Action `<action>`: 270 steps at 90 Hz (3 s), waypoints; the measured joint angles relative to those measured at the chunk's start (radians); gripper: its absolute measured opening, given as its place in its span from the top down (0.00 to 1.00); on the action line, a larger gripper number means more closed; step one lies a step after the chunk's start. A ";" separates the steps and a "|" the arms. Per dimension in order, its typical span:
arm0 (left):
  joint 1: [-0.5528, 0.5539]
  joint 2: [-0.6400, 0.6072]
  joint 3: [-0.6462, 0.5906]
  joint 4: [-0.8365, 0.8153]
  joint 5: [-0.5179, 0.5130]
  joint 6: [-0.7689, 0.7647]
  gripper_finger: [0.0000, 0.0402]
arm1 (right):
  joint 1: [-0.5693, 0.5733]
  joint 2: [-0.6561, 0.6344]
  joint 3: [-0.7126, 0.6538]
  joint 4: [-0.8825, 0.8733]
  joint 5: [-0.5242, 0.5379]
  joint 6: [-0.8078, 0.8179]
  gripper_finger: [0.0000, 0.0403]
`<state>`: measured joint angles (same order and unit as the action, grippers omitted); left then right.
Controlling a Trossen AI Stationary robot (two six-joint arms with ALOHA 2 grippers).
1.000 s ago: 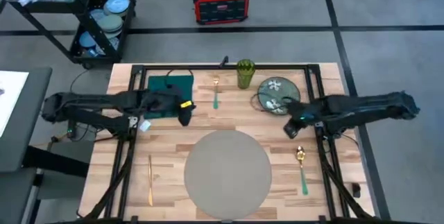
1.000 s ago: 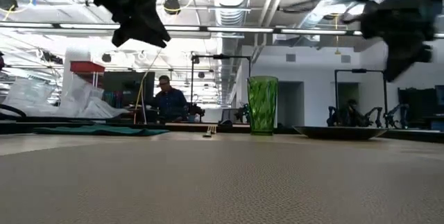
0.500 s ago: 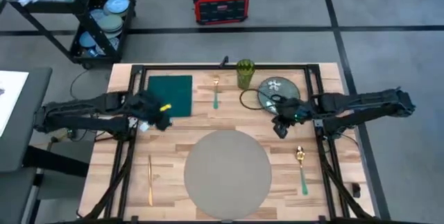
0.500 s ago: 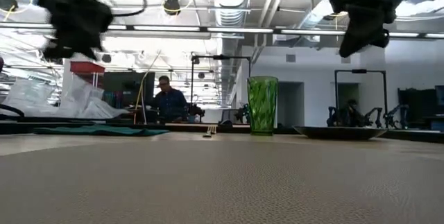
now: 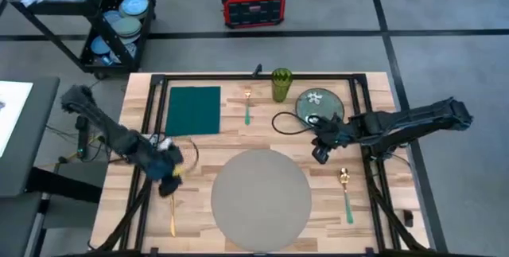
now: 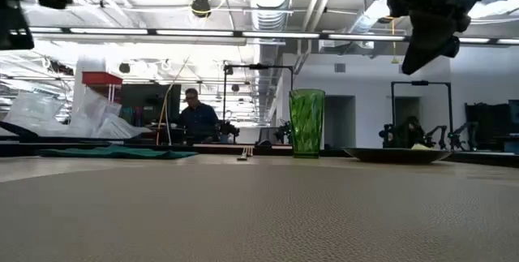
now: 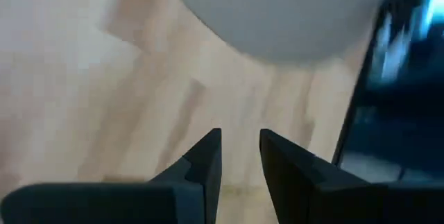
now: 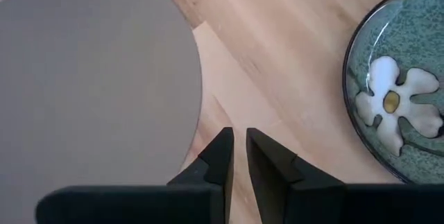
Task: Set table place
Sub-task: Move the knife on the gray placemat
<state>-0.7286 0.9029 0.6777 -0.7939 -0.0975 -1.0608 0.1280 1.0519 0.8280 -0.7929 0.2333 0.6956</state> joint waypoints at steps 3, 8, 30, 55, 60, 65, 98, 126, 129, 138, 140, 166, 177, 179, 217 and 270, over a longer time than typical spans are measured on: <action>-0.021 0.027 0.000 0.021 0.000 0.002 0.80 | 0.000 -0.001 0.000 0.001 0.000 -0.001 0.92; -0.043 0.066 0.000 0.034 -0.003 -0.039 0.80 | -0.006 -0.002 0.000 0.012 0.000 -0.013 0.92; -0.136 0.024 0.002 0.168 -0.376 -0.325 0.80 | -0.058 0.247 0.139 0.229 -0.161 -0.280 0.95; -0.181 -0.091 0.124 -0.202 -0.526 -0.661 0.81 | -0.146 0.626 0.628 0.013 -0.365 -0.697 1.00; -0.184 -0.079 0.132 -0.254 -0.398 -0.702 0.84 | -0.151 0.664 0.668 -0.010 -0.373 -0.697 1.00; -0.196 -0.058 0.132 -0.282 -0.239 -0.694 0.87 | -0.152 0.676 0.685 -0.033 -0.377 -0.684 1.00; -0.523 0.034 0.103 -0.416 0.016 -0.866 1.00 | -0.138 0.743 0.733 0.274 -0.391 -0.409 1.00; -0.669 0.163 -0.069 -0.028 -0.081 -1.101 1.00 | -0.064 0.708 0.757 0.216 -0.288 -0.340 1.00; -0.652 0.192 -0.074 0.033 -0.104 -1.112 1.00 | -0.059 0.701 0.757 0.191 -0.275 -0.332 1.00; -0.600 0.225 -0.074 0.015 -0.070 -1.096 1.00 | -0.047 0.690 0.760 0.144 -0.253 -0.314 1.00; -0.588 0.234 -0.076 0.023 -0.062 -1.086 1.00 | -0.041 0.689 0.759 0.130 -0.252 -0.312 1.00; -0.398 0.380 -0.091 0.169 0.114 -0.966 1.00 | -0.012 0.673 0.759 0.075 -0.206 -0.312 1.00; -0.321 0.451 -0.088 0.211 0.125 -0.865 1.00 | -0.014 0.668 0.758 0.054 -0.203 -0.334 1.00; -0.311 0.458 -0.088 0.219 0.132 -0.855 1.00 | -0.012 0.666 0.758 0.052 -0.203 -0.335 1.00; 0.014 0.473 -0.086 0.295 0.042 -0.577 1.00 | -0.078 0.608 0.759 0.009 -0.200 -0.415 1.00; 0.518 0.376 -0.086 0.386 -0.061 -0.113 1.00 | -0.085 0.649 0.758 0.064 -0.230 -0.432 1.00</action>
<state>-0.2109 1.2792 0.5916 -0.4079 -0.1584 -1.1736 0.0433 1.7006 1.5856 -0.7293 0.0031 0.2640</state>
